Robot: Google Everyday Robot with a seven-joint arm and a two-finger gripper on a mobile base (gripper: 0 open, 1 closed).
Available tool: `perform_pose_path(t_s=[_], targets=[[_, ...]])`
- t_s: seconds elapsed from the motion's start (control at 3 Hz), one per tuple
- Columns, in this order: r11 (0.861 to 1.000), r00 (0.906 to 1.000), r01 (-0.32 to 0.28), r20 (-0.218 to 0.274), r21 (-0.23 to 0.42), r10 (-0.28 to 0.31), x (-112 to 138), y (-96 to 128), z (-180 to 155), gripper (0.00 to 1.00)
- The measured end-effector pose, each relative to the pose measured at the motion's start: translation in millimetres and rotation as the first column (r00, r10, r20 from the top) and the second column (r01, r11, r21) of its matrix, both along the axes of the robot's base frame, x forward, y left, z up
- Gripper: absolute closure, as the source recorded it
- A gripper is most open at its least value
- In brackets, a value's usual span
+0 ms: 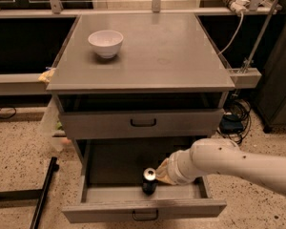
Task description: Pick pepsi can from middle drawer and place on counter
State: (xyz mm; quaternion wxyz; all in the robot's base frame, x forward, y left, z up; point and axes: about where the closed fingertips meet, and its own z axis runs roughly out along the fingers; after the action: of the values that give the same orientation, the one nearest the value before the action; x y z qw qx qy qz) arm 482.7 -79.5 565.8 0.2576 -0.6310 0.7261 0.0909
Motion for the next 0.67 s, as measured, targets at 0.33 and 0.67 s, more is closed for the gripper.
perform_pose_path(t_s=[0.33,0.67], targets=[[0.999,0.9999,0.005,0.01,0.042,-0.006,30.4,6.8,-36.8,1.0],[0.999,1.0,0.008,-0.004,0.052,-0.008,30.2,8.7,-45.8,1.0]])
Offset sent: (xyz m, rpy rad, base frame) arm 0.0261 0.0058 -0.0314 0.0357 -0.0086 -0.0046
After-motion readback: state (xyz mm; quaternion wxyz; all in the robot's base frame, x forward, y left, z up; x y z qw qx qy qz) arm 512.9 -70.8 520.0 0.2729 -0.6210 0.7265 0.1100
